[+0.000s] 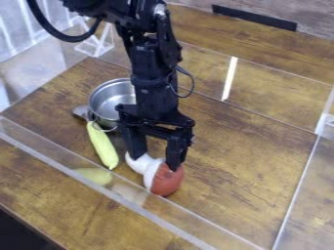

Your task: Put the mushroom in the silver pot

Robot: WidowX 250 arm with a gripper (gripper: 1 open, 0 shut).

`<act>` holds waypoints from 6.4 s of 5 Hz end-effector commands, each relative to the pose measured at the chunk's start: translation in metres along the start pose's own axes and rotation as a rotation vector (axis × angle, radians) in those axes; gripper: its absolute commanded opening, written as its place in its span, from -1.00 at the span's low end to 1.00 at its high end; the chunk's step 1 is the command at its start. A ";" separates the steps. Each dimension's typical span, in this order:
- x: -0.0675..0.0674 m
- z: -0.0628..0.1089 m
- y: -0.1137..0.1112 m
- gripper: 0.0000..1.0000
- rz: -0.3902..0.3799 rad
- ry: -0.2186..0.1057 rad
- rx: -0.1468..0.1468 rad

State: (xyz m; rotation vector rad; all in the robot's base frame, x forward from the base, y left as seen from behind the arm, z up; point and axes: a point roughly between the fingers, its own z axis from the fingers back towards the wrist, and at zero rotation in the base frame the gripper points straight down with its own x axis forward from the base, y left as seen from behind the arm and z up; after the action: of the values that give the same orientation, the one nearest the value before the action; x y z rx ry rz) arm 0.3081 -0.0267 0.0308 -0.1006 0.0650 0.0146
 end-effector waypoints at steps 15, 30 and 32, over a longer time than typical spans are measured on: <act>0.007 0.016 0.015 -1.00 -0.115 0.053 -0.021; -0.015 0.130 0.045 -1.00 0.177 -0.258 -0.004; -0.014 0.117 0.042 1.00 0.140 -0.249 0.009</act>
State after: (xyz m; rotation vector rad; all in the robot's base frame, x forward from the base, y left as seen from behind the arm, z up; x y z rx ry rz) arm 0.2999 0.0262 0.1323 -0.0872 -0.1338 0.1695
